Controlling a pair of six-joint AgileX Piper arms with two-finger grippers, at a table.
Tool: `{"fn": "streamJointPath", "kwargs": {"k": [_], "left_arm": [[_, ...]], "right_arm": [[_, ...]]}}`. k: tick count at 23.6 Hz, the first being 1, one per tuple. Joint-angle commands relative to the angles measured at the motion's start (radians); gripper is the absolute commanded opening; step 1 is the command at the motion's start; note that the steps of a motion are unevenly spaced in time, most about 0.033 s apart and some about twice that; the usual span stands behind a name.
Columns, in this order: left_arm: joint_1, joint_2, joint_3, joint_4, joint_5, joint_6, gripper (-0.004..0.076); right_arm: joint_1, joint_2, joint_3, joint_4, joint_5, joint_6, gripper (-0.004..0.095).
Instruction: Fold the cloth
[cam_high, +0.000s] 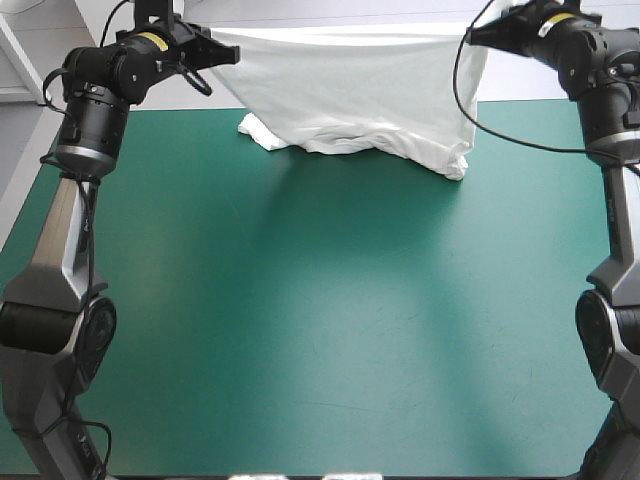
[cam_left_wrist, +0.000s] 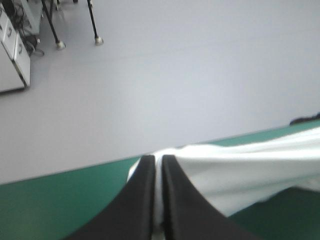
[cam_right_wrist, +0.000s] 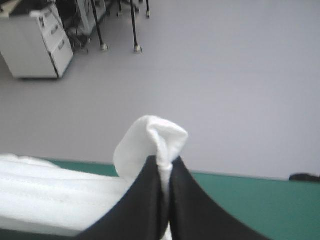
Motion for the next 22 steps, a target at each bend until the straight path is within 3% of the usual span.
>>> {"fn": "streamJointPath", "kwargs": {"k": [1, 5, 9, 15, 22], "left_arm": [[0.012, -0.202, 0.191, 0.047, 0.008, 0.017, -0.001], [0.01, -0.424, 0.515, 0.03, 0.129, 0.026, -0.001], [-0.044, -0.591, 0.799, 0.008, 0.227, 0.042, -0.001], [-0.126, -0.752, 1.051, 0.008, 0.314, 0.031, -0.001], [-0.142, -0.876, 1.279, -0.032, 0.406, -0.02, -0.001]], "right_arm": [[-0.014, -0.147, 0.197, 0.018, -0.052, -0.042, -0.0013], [-0.012, -0.283, 0.44, 0.105, 0.027, -0.084, -0.0013], [0.029, -0.472, 0.701, 0.089, 0.143, -0.044, -0.0013], [0.158, -0.647, 1.004, 0.013, 0.252, 0.005, -0.0013], [0.193, -0.702, 1.166, 0.025, 0.398, 0.033, -0.0013]]}}
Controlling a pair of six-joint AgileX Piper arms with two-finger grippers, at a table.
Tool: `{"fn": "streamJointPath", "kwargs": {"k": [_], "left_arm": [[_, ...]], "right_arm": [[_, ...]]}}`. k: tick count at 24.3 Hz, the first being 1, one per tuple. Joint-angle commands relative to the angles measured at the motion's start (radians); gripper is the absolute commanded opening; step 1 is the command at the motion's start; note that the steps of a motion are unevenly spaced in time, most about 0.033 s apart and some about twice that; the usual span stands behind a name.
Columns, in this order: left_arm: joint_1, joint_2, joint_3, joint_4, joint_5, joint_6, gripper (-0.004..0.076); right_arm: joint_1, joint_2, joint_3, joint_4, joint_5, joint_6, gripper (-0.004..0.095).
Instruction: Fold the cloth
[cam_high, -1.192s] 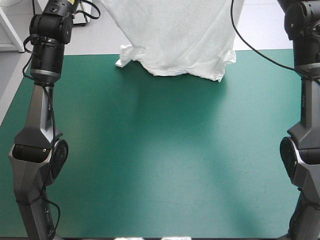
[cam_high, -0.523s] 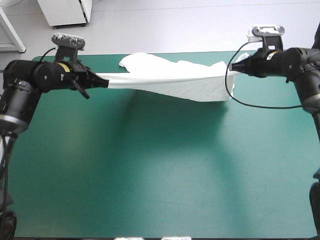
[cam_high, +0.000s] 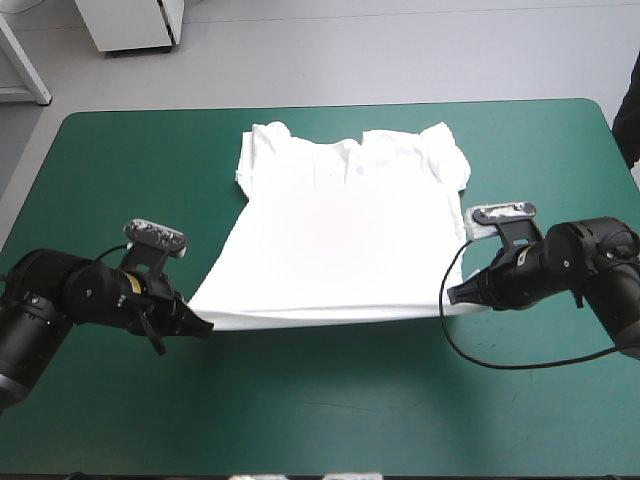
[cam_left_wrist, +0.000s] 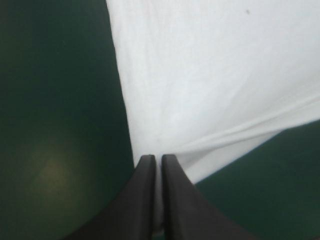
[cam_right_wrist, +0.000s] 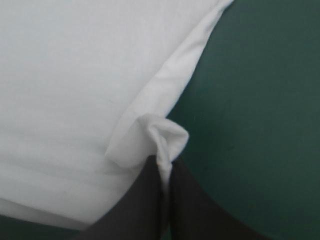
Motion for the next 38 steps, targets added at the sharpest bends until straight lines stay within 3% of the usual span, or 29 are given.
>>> {"fn": "streamJointPath", "kwargs": {"k": [1, 12, 17, 19, 21, 24, 26, 30, 34, 38], "left_arm": [[-0.007, -0.076, 0.082, -0.046, 0.017, -0.018, -0.001], [-0.007, -0.196, 0.335, -0.111, 0.08, -0.045, -0.001], [-0.007, -0.196, 0.416, -0.15, 0.043, -0.03, -0.0009], [-0.007, -0.196, 0.438, -0.153, 0.06, -0.008, -0.0001], [-0.007, -0.196, 0.449, -0.167, 0.087, -0.001, 0.0076], [-0.007, -0.196, 0.446, -0.212, 0.097, 0.003, 0.0307], [-0.007, -0.196, 0.442, -0.242, 0.099, 0.003, 0.0364], [-0.007, -0.196, 0.387, -0.273, 0.099, 0.003, 0.0379], [-0.007, -0.196, 0.233, -0.234, 0.099, -0.009, 0.0379], [-0.004, -0.161, 0.038, -0.124, 0.092, -0.025, 0.0379]], "right_arm": [[0.014, -0.051, 0.033, -0.005, 0.048, 0.003, -0.0013], [0.106, -0.183, 0.283, 0.033, 0.112, 0.09, -0.0013], [0.111, -0.201, 0.353, 0.033, 0.107, 0.09, -0.0012], [0.111, -0.201, 0.355, 0.033, 0.1, 0.09, 0.0036], [0.111, -0.201, 0.355, 0.031, 0.106, 0.09, 0.0133], [0.111, -0.201, 0.355, 0.031, 0.14, 0.09, 0.0332], [0.111, -0.205, 0.348, 0.031, 0.14, 0.104, 0.0416], [0.111, -0.205, 0.279, 0.031, 0.14, 0.131, 0.0517], [0.111, -0.203, 0.148, -0.002, 0.134, 0.14, 0.0529], [0.111, -0.183, 0.023, -0.143, 0.072, 0.202, 0.0529]]}}
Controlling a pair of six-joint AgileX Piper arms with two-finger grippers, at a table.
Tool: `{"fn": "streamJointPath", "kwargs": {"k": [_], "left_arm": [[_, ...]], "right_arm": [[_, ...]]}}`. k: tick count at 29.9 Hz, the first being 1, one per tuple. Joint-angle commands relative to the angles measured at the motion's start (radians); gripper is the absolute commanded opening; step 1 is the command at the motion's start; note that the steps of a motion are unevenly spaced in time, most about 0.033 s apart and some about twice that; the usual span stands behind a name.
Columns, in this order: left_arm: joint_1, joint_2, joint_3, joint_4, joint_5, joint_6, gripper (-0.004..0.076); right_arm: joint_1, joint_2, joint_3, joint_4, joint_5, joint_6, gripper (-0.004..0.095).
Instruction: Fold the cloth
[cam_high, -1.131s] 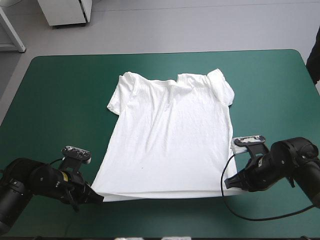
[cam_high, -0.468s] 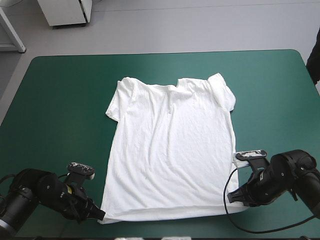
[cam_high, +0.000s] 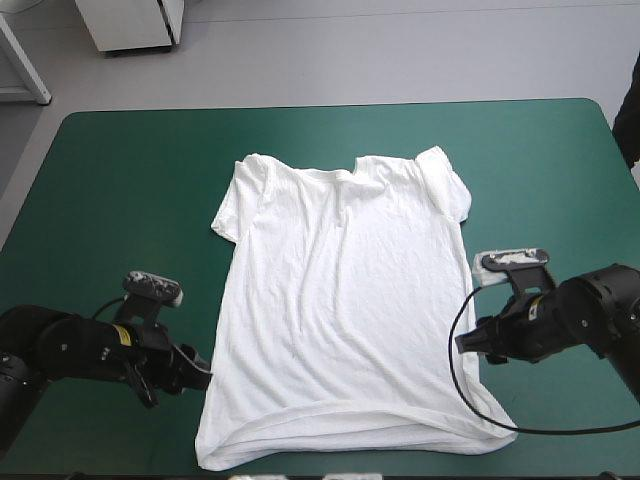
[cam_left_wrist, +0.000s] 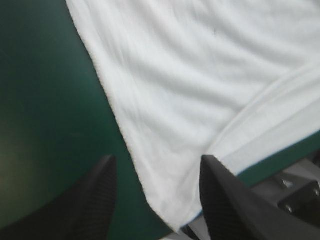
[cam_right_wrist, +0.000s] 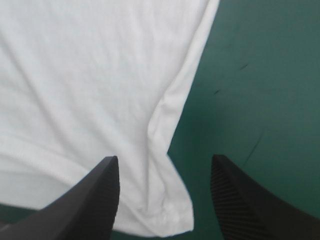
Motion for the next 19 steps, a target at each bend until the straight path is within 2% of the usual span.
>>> {"fn": "streamJointPath", "kwargs": {"k": [1, 7, 13, 16, 19], "left_arm": [[0.002, 0.033, -0.171, 0.072, 0.039, -0.041, 0.0379], [0.002, 0.2, -0.331, 0.182, -0.043, -0.058, 0.0407], [0.002, 0.39, -0.402, 0.201, -0.091, -0.058, 0.0465], [0.002, 0.461, -0.41, 0.201, -0.182, -0.078, 0.0468], [0.002, 0.532, -0.41, 0.201, -0.227, -0.089, 0.0468]], "right_arm": [[0.003, 0.011, -0.119, -0.122, -0.066, 0.045, 0.0529], [0.003, 0.105, -0.217, -0.242, -0.158, 0.117, 0.0529], [0.003, 0.206, -0.294, -0.26, -0.263, 0.139, 0.0529], [0.003, 0.259, -0.342, -0.294, -0.287, 0.139, 0.0529], [-0.01, 0.316, -0.387, -0.298, -0.289, 0.139, 0.0529]]}}
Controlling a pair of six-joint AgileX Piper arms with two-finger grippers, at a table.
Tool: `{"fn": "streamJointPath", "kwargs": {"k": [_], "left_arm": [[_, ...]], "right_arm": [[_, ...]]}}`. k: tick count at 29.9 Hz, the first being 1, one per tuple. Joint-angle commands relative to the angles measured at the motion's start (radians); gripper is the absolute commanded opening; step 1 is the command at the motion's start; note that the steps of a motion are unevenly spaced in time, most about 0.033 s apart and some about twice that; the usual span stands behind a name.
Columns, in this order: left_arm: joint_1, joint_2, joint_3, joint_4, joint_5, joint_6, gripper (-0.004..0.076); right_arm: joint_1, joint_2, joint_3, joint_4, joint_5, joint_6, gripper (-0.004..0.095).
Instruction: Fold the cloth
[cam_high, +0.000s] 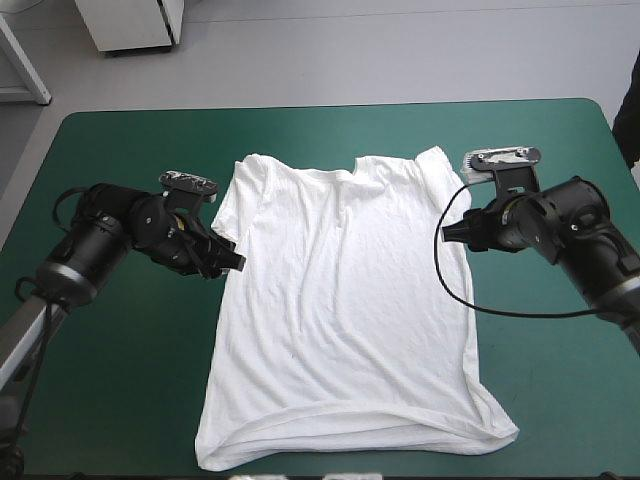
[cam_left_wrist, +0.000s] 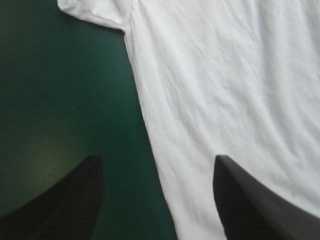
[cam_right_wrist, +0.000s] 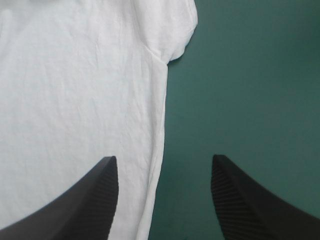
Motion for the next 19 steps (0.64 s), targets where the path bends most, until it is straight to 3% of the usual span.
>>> {"fn": "streamJointPath", "kwargs": {"k": [1, 10, 19], "left_arm": [[0.002, 0.043, -0.034, -0.004, -0.067, -0.02, 0.0468], [0.002, 0.213, -0.034, -0.006, -0.136, -0.038, 0.0468], [0.002, 0.338, -0.036, -0.004, -0.174, -0.042, 0.0468]], "right_arm": [[-0.019, 0.032, -0.083, -0.024, -0.048, -0.003, 0.0529], [-0.099, 0.099, -0.133, 0.017, -0.052, -0.064, 0.0528], [-0.108, 0.114, -0.129, 0.017, -0.055, -0.091, 0.0528]]}}
